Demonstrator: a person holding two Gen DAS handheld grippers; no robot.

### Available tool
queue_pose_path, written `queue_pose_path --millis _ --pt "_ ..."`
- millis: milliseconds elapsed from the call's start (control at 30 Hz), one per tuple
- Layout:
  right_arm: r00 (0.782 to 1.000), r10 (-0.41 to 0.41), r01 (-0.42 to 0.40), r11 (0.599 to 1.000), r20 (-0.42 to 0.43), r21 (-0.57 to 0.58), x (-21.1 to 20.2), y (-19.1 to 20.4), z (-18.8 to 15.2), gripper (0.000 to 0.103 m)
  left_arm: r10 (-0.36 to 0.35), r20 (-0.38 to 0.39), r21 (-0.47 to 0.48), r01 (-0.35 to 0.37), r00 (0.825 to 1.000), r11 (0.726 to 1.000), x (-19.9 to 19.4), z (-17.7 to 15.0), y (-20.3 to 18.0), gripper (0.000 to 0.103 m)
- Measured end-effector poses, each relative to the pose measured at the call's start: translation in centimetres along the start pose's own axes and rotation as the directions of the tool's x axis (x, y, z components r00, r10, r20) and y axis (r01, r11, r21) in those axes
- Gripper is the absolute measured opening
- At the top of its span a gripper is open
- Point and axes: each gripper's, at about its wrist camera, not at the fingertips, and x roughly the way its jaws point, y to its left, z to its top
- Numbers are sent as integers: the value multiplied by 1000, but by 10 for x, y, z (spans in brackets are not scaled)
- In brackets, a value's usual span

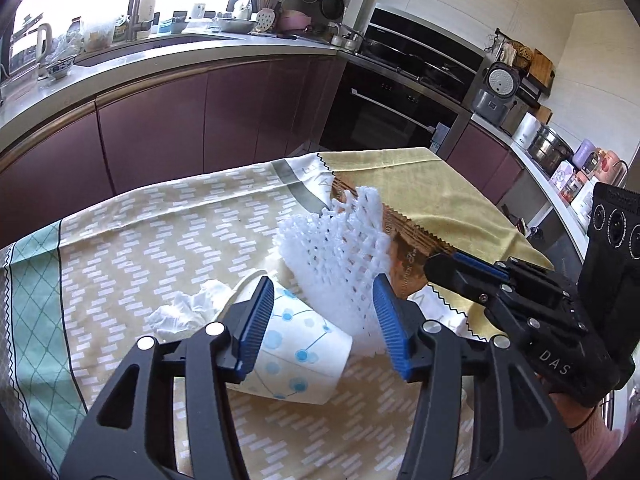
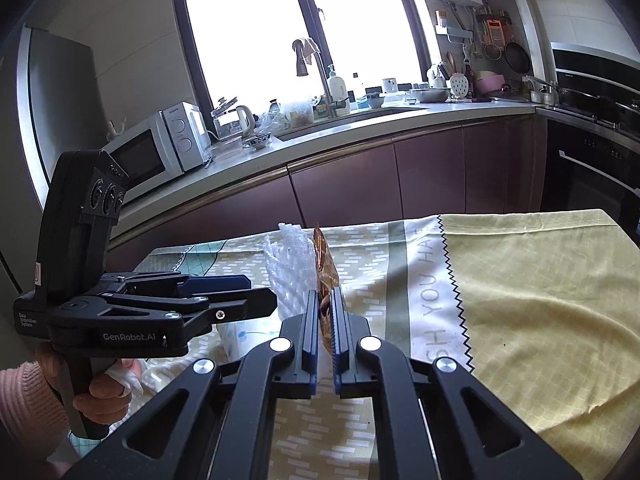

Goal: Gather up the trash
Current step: 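Grasp the white foam netting with the left tool while the right tool grasps a brown wrapper, then carry the netting and wrapper to the teal bin and open both tools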

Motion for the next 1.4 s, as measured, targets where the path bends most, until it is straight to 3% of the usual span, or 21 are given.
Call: queue_pose_path --millis 167,267,333,400,667,933,1200,1400 --pt "1000 10 -10 1000 0 12 -2 -2 -2 5 -28 5 44 27 1000 999 1 -1 -18 55" --pt "1000 15 -15 1000 0 16 -1 -3 -3 5 -28 -17 40 28 999 999 9 0 -22 50" --pt "1000 15 -15 1000 1 15 -2 -1 -4 5 -33 -34 21 34 999 999 15 2 -20 29" --pt "1000 13 -13 1000 1 14 -3 0 -4 5 -51 -52 -10 51 997 999 20 4 -16 14" --pt "999 -2 1 1000 39 9 -17 3 3 4 -82 21 -22 82 996 996 -1 4 -11 10" --pt "992 31 -28 999 119 -27 -54 26 20 4 -85 139 -37 91 987 995 -85 -8 9 10" --pt "967 212 -203 976 140 -77 -70 83 27 4 -12 219 -96 33 976 995 -189 -60 56 10" --pt "920 383 -375 921 77 -105 -51 148 19 4 94 267 -192 -42 959 980 -268 -118 99 10"
